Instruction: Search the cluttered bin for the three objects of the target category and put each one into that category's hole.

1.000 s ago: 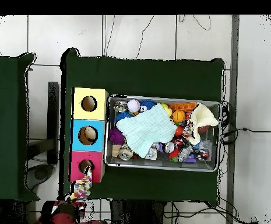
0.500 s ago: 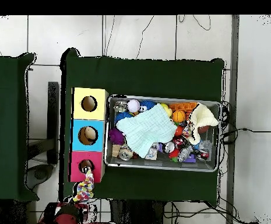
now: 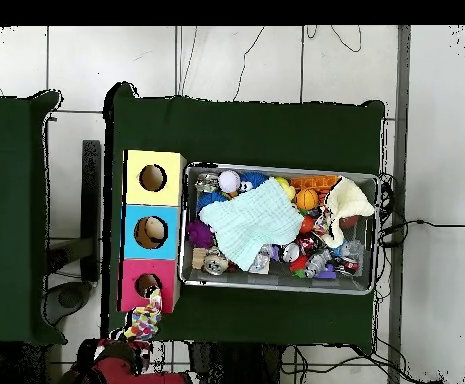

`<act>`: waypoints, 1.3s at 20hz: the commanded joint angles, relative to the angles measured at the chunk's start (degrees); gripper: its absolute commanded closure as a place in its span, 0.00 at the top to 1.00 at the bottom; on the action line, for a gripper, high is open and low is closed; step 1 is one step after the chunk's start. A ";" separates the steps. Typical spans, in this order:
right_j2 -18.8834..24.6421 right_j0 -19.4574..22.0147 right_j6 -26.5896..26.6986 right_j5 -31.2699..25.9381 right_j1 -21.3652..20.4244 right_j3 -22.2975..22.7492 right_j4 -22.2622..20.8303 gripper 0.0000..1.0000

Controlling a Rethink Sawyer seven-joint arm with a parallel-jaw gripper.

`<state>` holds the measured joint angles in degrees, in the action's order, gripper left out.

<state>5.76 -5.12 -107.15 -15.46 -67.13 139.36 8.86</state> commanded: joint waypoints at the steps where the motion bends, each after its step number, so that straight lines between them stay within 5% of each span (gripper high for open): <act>1: 2.96 -0.76 -10.09 2.76 4.31 -6.16 2.49 0.00; 11: 8.43 2.81 -8.74 5.75 2.37 -4.20 3.44 0.00; 26: 12.22 6.71 -7.14 13.74 4.61 -4.91 -1.96 0.00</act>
<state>13.26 -1.03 -107.15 -7.97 -65.33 138.90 9.49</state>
